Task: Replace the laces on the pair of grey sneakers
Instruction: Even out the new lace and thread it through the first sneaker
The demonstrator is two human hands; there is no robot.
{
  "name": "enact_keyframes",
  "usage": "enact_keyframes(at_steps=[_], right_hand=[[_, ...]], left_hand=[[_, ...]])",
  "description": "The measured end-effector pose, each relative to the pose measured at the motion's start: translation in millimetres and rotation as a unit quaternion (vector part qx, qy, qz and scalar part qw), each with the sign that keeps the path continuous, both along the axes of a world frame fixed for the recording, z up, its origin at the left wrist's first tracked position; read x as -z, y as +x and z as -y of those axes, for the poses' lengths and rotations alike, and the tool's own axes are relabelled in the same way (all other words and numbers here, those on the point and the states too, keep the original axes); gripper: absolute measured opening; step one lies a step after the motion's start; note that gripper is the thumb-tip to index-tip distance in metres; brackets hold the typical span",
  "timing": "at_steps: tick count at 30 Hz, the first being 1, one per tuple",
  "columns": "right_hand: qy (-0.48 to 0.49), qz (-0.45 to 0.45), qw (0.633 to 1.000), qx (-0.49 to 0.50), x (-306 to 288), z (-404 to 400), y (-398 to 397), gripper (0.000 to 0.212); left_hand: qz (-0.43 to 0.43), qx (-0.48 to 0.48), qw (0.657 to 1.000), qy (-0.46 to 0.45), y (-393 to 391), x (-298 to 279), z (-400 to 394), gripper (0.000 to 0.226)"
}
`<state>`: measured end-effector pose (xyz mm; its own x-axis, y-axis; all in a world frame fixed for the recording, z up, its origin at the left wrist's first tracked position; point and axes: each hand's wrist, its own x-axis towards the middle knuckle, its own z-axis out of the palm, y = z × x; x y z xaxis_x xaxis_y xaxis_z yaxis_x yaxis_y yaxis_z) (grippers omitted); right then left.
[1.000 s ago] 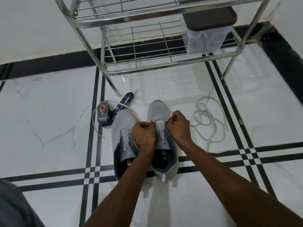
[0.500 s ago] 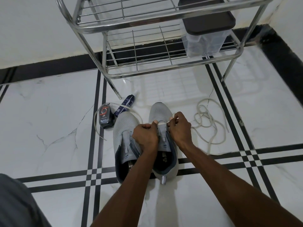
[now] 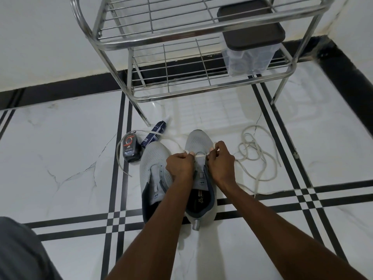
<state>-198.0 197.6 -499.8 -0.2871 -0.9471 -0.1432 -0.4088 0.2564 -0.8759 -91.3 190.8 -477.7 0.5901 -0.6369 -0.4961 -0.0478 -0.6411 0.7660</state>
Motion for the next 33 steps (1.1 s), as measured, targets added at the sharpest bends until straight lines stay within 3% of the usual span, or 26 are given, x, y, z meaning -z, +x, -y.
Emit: enact_keyframes(at_steps=[4, 12, 20, 25, 33], right_hand=[[0.001, -0.001, 1.0, 0.002, 0.4, 0.3, -1.4, 0.016], [0.012, -0.006, 1.0, 0.001, -0.7, -4.0, -5.1, 0.019], [0.097, 0.079, 0.991, -0.045, -16.7, 8.2, -10.8, 0.003], [0.132, 0.192, 0.971, -0.059, -40.8, 22.3, -8.0, 0.023], [0.075, 0.142, 0.981, -0.105, -107.1, 34.8, -6.0, 0.031]], left_hand=[[0.001, 0.014, 0.999, -0.041, -5.2, 0.6, -6.7, 0.022], [-0.028, 0.051, 0.998, -0.034, 1.7, 6.4, -7.1, 0.024], [-0.087, 0.144, 0.985, -0.04, 8.9, -1.6, -0.1, 0.02], [-0.105, 0.176, 0.975, -0.088, 16.3, -18.8, 2.1, 0.026], [-0.05, 0.24, 0.952, -0.181, 14.9, -89.5, 19.9, 0.031]])
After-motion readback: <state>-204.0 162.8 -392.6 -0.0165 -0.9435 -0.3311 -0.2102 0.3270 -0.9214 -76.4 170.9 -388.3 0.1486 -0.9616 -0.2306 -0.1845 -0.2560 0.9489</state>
